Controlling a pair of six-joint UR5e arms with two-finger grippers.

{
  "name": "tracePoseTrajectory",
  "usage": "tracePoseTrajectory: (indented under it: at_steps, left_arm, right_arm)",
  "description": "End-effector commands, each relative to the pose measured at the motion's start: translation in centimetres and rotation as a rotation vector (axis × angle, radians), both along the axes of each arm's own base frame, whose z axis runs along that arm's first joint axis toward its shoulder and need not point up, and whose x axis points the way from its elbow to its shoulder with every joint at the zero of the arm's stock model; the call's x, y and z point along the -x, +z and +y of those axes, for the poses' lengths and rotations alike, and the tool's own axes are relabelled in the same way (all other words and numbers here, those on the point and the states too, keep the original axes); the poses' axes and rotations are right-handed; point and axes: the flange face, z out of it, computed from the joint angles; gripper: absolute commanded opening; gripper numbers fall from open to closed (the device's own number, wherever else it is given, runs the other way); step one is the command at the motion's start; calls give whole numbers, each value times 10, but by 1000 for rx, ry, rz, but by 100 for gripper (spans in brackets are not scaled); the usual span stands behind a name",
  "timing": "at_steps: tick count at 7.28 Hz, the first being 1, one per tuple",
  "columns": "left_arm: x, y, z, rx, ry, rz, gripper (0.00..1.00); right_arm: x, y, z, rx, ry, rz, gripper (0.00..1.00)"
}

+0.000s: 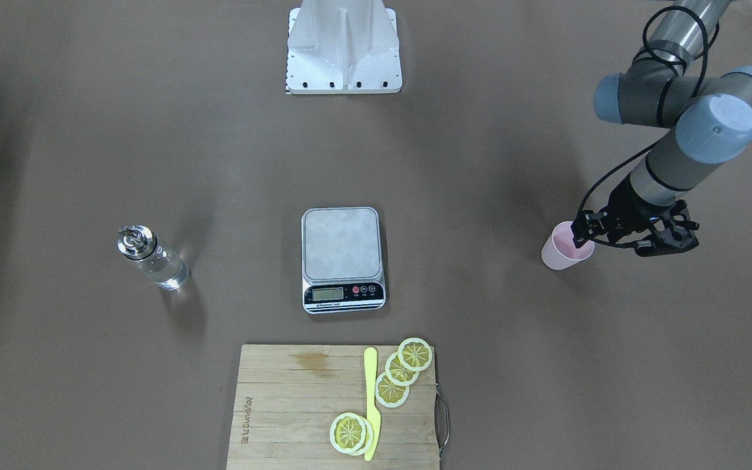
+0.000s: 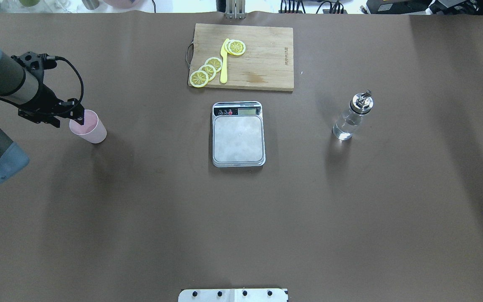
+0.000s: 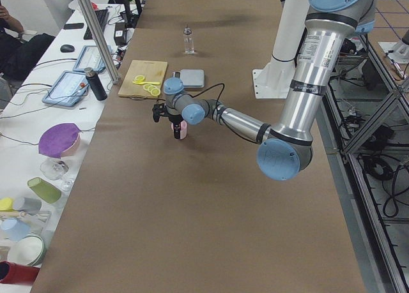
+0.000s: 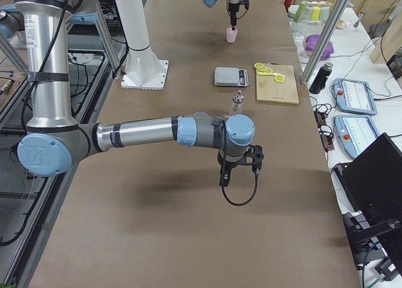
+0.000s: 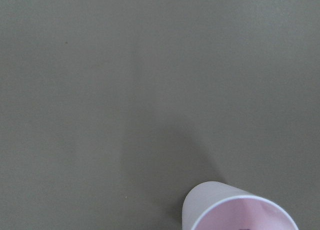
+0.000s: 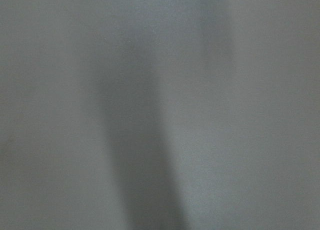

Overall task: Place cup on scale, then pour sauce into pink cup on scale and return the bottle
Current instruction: 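Reach the left gripper down to the pink cup and grasp it, then carry the pink cup with the left gripper onto the scale and release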

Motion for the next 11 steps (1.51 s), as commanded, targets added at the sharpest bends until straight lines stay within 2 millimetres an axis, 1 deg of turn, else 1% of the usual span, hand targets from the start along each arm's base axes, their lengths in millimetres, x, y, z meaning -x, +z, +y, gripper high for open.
tracePoseTrajectory:
  at_steps: [1, 2, 3, 4, 5, 6, 7, 8, 9, 10, 11]
  left_arm:
    - [-8, 0, 4, 25, -13, 1, 30]
    - [-7, -4, 5, 20, -15, 6, 1]
    - [2, -4, 10, 11, -29, 1, 0]
    - [23, 2, 9, 25, -52, 3, 0]
    - [45, -11, -4, 41, -72, 39, 0]
    - [61, -42, -16, 76, -78, 79, 0]
    - [58, -99, -25, 132, -102, 56, 0]
    - [51, -165, -37, 187, -153, 51, 0]
    - [24, -206, -30, 242, -195, 88, 0]
    - [-13, -259, -20, 270, -237, 122, 0]
    - [-51, -285, -4, 260, -247, 122, 0]
  right_arm:
    - [0, 1, 1, 2, 0, 0, 100]
    - [0, 1, 1, 2, 0, 0, 100]
    - [0, 2, 1, 5, 0, 0, 100]
    - [0, 2, 1, 3, 0, 2, 100]
    - [0, -3, -2, -5, 1, 0, 100]
    - [2, -6, -3, -10, -3, 0, 100]
    - [2, -11, -6, -20, -3, -2, 100]
    - [3, -14, -8, -27, -3, -2, 100]
    - [3, -20, -12, -38, -4, -10, 100]
    - [3, -33, -16, -64, -2, -18, 100]
    - [3, -34, -16, -66, -2, -21, 100]
